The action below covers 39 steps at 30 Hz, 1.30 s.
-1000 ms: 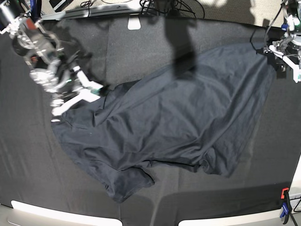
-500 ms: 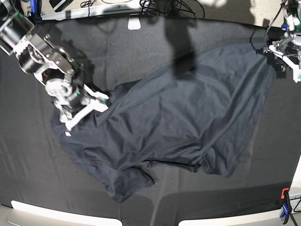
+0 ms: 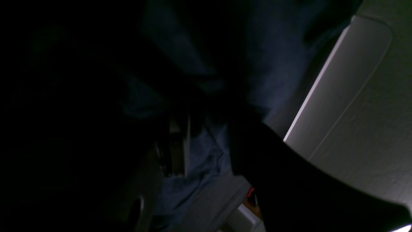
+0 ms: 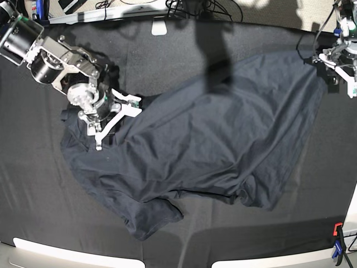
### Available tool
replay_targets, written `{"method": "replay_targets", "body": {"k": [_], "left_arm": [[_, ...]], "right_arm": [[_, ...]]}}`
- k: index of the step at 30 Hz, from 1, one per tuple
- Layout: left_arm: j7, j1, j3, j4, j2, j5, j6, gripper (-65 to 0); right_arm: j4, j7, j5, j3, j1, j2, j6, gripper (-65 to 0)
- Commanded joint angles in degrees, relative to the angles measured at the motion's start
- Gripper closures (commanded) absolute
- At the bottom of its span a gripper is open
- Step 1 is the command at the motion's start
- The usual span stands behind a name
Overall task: Layout the t-shirt on the table in an organized manner, then fold the t-shirt properly
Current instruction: 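Release the shirt and move the right gripper back to the shoulder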
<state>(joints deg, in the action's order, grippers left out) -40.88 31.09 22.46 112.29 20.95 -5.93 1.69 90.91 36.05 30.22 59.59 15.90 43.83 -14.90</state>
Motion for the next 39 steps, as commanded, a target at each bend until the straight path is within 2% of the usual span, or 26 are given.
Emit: {"method": "replay_targets", "body": {"k": [1, 2, 5, 8, 11, 14, 18, 20, 23, 26, 28, 31, 34, 36, 39], "left_arm": [[1.09, 0.02, 0.44, 0.94, 0.81, 0.52, -0.57, -30.9], [1.09, 0.02, 0.44, 0.94, 0.81, 0.52, -0.57, -30.9], [1.09, 0.02, 0.44, 0.94, 0.81, 0.50, -0.57, -30.9], [1.09, 0.04, 0.44, 0.94, 0.81, 0.50, -0.57, -30.9], [1.09, 0.07, 0.44, 0.94, 0.83, 0.50, -0.57, -30.9], [1.09, 0.04, 0.44, 0.94, 0.81, 0.50, -0.57, -30.9], [1.11, 0.04, 0.44, 0.94, 0.83, 0.50, -0.57, -30.9], [1.09, 0.04, 0.44, 0.94, 0.83, 0.52, -0.57, -30.9], [1.11, 0.04, 0.44, 0.94, 0.81, 0.52, -0.57, -30.9], [1.09, 0.07, 0.44, 0.94, 0.83, 0.52, -0.55, -30.9], [1.09, 0.04, 0.44, 0.94, 0.83, 0.52, -0.57, -30.9], [1.09, 0.04, 0.44, 0.94, 0.83, 0.52, -0.55, -30.9], [1.11, 0.04, 0.44, 0.94, 0.83, 0.52, -0.55, -30.9], [1.11, 0.04, 0.44, 0.94, 0.83, 0.52, -0.55, -30.9], [1.14, 0.04, 0.44, 0.94, 0.83, 0.52, -0.55, -30.9]], "right_arm": [[0.83, 0.37, 0.87, -0.48, 1.22, 0.72, 2.10, -16.8], [0.83, 0.42, 0.90, -0.48, 1.22, 0.61, 2.80, -14.1], [0.83, 1.31, 1.05, -0.48, 1.22, -0.11, 3.63, -0.8], [1.09, 5.03, 2.36, -0.48, 1.18, -1.46, 4.37, 0.0], [5.27, 9.03, 2.62, -0.48, 0.50, -0.39, 4.13, 0.0], [14.19, 13.09, 1.46, -0.50, -1.92, 4.35, 3.74, 0.0], [26.18, 15.85, -4.11, -0.63, -7.96, 13.75, 3.56, 0.0], [30.03, 16.06, -3.54, -0.81, -12.33, 17.86, 2.78, 0.0], [33.81, 16.57, -1.36, -0.81, -18.47, 22.29, 2.27, 0.0], [36.87, 17.31, 0.90, -0.81, -23.71, 25.27, 1.90, 0.0], [38.75, 17.33, 1.31, -0.81, -26.86, 27.43, -1.16, 0.0], [40.87, 17.33, 1.29, -0.81, -30.84, 30.47, -3.89, 0.0], [42.40, 17.35, 1.07, -0.81, -33.66, 32.94, -8.48, 0.0], [43.19, 17.33, 1.07, -0.81, -34.91, 34.14, -9.16, 0.0], [43.82, 17.31, 1.14, -0.81, -34.97, 34.23, -9.11, 0.0]]}}
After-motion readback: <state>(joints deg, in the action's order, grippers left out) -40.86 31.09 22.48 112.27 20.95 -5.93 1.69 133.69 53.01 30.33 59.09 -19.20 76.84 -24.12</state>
